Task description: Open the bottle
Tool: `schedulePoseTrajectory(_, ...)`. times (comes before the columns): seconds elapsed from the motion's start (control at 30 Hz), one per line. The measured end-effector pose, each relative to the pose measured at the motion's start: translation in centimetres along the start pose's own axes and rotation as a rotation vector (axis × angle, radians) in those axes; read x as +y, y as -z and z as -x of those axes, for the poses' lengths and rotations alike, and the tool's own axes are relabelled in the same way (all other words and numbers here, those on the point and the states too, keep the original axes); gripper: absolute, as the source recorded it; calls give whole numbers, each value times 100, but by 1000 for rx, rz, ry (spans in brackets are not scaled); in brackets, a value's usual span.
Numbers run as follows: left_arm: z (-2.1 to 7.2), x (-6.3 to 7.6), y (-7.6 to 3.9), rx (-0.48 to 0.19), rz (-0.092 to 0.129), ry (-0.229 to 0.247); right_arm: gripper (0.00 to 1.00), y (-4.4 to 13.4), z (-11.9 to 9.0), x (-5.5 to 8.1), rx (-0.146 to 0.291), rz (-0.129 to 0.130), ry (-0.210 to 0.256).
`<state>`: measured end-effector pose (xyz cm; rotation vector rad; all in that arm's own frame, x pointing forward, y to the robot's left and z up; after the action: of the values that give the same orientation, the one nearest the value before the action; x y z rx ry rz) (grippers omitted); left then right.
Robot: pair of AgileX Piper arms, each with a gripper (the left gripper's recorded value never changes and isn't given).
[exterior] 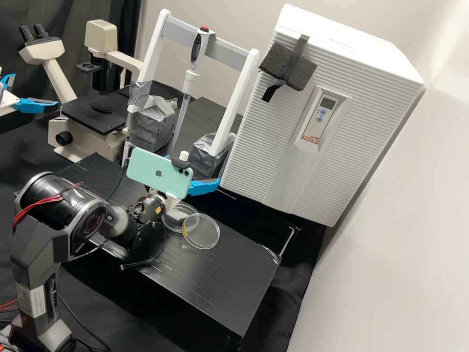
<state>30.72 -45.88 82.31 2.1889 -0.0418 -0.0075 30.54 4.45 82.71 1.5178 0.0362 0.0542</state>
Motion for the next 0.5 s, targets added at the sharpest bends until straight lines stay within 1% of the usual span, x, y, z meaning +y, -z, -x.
schedulePoseTrajectory(0.17, 0, 0, 0, 0, 0, 0, 100, 0, 0, 0, 0, 0, 0)
schedulePoseTrajectory(0.23, 0, -3, -15, -5, 0, 1, 100, 0, 0, 0, 0, 0, 0)
schedulePoseTrajectory(0.27, 0, -7, -44, -15, 0, 2, 100, 0, 0, 0, 0, 0, 0)
schedulePoseTrajectory(0.3, 3, -10, -95, -32, 0, 4, 100, 0, 0, 0, 0, 0, 0)
schedulePoseTrajectory(0.37, 11, -10, -184, -65, 7, 4, 100, 0, 0, 0, 0, 0, 0)
schedulePoseTrajectory(0.4, 24, -5, -286, -104, 10, 2, 100, 0, 0, 0, 0, 0, 0)
schedulePoseTrajectory(0.47, 27, 7, -439, -166, 2, -1, 100, 0, 0, 0, 0, 0, 0)
schedulePoseTrajectory(0.5, 31, 16, -511, -191, 2, -5, 100, 0, 0, 0, 0, 0, 0)
